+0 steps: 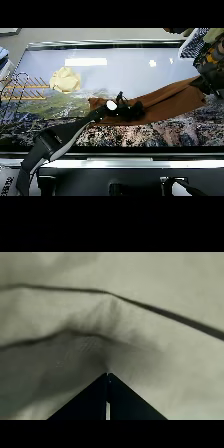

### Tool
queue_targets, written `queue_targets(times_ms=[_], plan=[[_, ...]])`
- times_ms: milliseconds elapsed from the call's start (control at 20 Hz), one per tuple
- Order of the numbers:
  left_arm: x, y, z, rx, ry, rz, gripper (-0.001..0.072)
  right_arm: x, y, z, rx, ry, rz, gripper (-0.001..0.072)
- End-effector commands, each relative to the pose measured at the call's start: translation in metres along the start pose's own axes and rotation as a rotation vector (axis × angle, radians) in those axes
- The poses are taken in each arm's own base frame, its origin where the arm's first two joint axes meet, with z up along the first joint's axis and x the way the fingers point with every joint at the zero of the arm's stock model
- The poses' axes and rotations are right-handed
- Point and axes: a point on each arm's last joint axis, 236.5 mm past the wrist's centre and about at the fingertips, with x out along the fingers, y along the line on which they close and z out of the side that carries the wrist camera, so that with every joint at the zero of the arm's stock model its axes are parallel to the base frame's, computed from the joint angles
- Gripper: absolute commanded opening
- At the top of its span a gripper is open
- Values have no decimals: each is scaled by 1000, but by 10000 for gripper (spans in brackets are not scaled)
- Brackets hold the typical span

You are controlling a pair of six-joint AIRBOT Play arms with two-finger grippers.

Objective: Fold the clothes and pants, and hang the long-sleeved shirts on hangers.

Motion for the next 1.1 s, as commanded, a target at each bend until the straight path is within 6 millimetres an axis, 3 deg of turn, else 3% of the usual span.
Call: queue_targets(times_ms=[0,250,350,450,550,750,900,1050], plan=[[19,-5,-22,-90,-4,-34,17,-4,7,-7,12,18,23,31],[19,-8,-37,-92,44,-33,17,-4,7,-7,12,18,20,31],[0,-18,-26,-44,71,-47,17,-3,7,-3,-18,2,22,31],[-34,-34,-8,56,94,-58,16,1,9,-3,-38,9,27,31],[-81,-42,16,157,92,-17,16,14,22,-12,-80,47,40,31],[-213,-52,63,336,32,117,17,55,83,-46,-174,110,106,31],[-314,-46,75,408,-29,250,17,95,132,-84,-234,160,142,31],[-400,-40,81,451,-153,378,18,138,163,-125,-258,219,142,31]])
